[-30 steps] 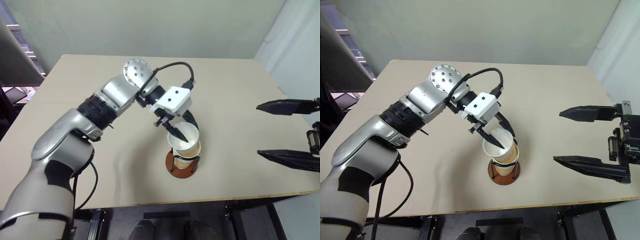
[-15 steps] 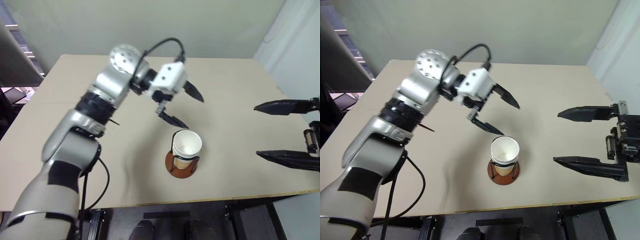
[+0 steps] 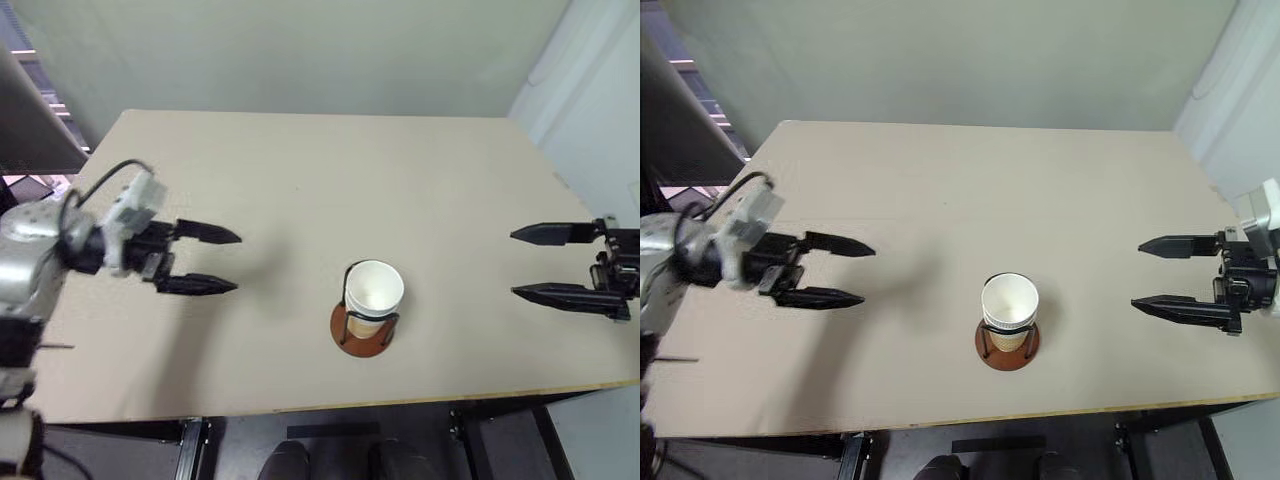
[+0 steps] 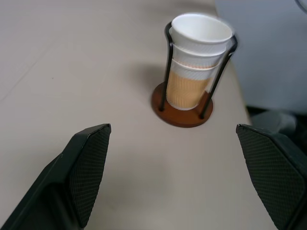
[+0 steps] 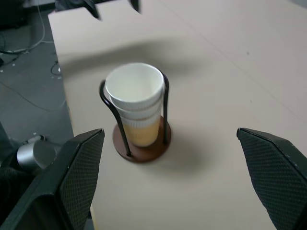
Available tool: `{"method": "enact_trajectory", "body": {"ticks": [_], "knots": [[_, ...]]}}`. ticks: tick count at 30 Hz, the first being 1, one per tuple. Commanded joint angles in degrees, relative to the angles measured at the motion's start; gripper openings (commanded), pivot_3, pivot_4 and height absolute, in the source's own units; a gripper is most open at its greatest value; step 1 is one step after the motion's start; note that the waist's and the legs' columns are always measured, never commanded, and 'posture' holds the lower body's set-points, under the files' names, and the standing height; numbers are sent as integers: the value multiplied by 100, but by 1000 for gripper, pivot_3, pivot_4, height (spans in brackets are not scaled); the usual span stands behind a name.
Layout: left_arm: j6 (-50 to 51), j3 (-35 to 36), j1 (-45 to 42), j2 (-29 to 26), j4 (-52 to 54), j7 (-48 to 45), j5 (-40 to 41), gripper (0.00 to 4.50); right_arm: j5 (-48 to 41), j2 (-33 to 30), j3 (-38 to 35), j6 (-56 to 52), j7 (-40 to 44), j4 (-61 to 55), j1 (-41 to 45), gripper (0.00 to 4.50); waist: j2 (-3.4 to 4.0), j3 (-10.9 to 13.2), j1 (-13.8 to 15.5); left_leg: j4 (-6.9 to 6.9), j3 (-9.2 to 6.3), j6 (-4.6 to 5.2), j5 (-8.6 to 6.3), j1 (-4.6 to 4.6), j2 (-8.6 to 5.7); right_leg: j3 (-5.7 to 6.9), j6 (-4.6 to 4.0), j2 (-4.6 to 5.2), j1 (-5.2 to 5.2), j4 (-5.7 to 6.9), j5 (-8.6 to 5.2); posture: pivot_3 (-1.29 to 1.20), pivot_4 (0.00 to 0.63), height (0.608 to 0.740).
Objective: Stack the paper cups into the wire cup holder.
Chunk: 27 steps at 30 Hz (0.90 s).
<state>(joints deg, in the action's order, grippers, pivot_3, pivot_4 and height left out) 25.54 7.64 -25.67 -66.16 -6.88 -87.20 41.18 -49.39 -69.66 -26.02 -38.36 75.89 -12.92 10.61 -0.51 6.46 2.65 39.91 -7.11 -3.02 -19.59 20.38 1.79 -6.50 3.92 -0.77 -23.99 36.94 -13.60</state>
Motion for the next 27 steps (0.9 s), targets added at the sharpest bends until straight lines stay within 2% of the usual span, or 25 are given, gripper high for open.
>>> {"method": "enact_trajectory", "body": {"ticks": [1,7,13,27], "knots": [[367,997,599,-124,445,296,228,4475,43,1,-109,203,332,281,167,4500,1,0,0,1,-1,0,0,-3,0,-3,-3,0,4,3,-1,0,150,740],[752,1562,1166,52,1073,617,448,4475,189,221,543,249,408,410,748,4500,0,-1,-34,1,19,-1,0,-45,-6,-4,-95,-14,27,25,-32,0,150,740],[919,1838,1407,83,1290,730,478,4475,262,224,740,187,510,547,1009,4500,0,-1,-70,-12,21,-8,-4,-44,-4,-2,-76,-15,17,31,-21,0,150,740],[928,1872,1482,108,1344,774,410,4475,417,326,983,218,594,530,1327,4500,0,-1,-78,-61,15,-27,5,-48,3,-6,-77,-12,1,31,-20,0,150,740]]}}
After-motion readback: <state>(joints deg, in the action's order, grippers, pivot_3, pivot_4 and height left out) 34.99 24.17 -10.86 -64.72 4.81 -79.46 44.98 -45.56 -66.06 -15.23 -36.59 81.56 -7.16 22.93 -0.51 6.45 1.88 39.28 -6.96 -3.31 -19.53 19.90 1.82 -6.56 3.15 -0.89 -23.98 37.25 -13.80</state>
